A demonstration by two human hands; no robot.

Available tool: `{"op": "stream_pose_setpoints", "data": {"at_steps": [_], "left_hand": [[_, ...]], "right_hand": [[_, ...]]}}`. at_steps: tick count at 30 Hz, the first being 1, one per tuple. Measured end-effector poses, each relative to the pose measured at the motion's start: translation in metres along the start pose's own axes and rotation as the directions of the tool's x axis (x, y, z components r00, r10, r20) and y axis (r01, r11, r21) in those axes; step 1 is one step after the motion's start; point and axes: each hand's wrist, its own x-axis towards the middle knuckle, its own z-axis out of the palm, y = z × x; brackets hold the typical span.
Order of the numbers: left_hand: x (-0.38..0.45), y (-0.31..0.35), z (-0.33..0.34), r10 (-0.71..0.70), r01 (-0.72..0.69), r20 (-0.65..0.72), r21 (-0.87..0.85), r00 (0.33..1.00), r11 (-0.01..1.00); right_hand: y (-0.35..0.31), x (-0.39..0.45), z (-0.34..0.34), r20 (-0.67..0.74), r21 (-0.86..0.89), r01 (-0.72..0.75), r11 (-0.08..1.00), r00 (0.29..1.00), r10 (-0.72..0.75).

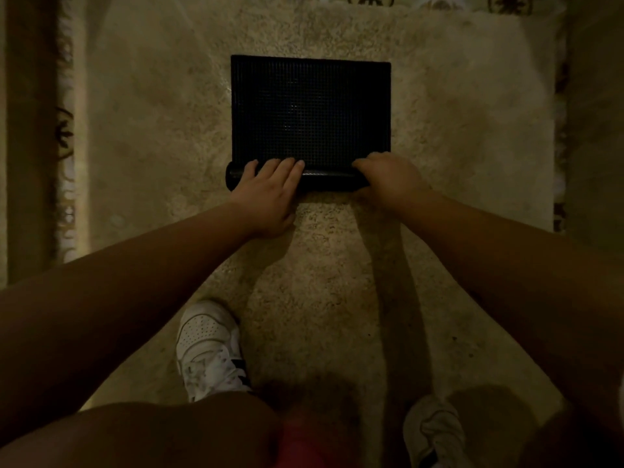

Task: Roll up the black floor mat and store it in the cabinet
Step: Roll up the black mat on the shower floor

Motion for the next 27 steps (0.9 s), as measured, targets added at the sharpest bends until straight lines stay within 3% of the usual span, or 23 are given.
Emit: {"op": "stream_pose_setpoints", "data": {"at_steps": [10,15,20,23,27], "left_hand": [[-0.026,0.011,0.019,-0.017,0.015,-0.043,-0.034,0.999,0.999],[-0.044,0.018,0.028,0.043,-0.039,-0.070,0.063,0.997,0.997],[-0.043,0.035,0.027,-0.068,0.071,-0.046,0.067,0.997,0.995],[-0.035,0.026,0.026,-0.050,0.051,-0.026,0.059,0.998,0.997],[-0.022,0.016,0.023,-0.055,0.055,-0.010,0.028,0.998,0.998]], "right_hand": [[0.001,-0.003,0.000,0.244,0.232,-0.091,0.968,0.969,0.033],[0.000,0.003,-0.005,0.315,0.280,-0.099,0.955,0.949,0.006],[0.003,0.016,-0.011,0.394,0.301,-0.120,0.946,0.919,-0.008],[0.006,0.013,-0.006,0.338,0.263,-0.119,0.958,0.941,0.024],[0.002,-0.013,0.008,0.041,0.250,-0.130,0.959,0.991,0.124]]}}
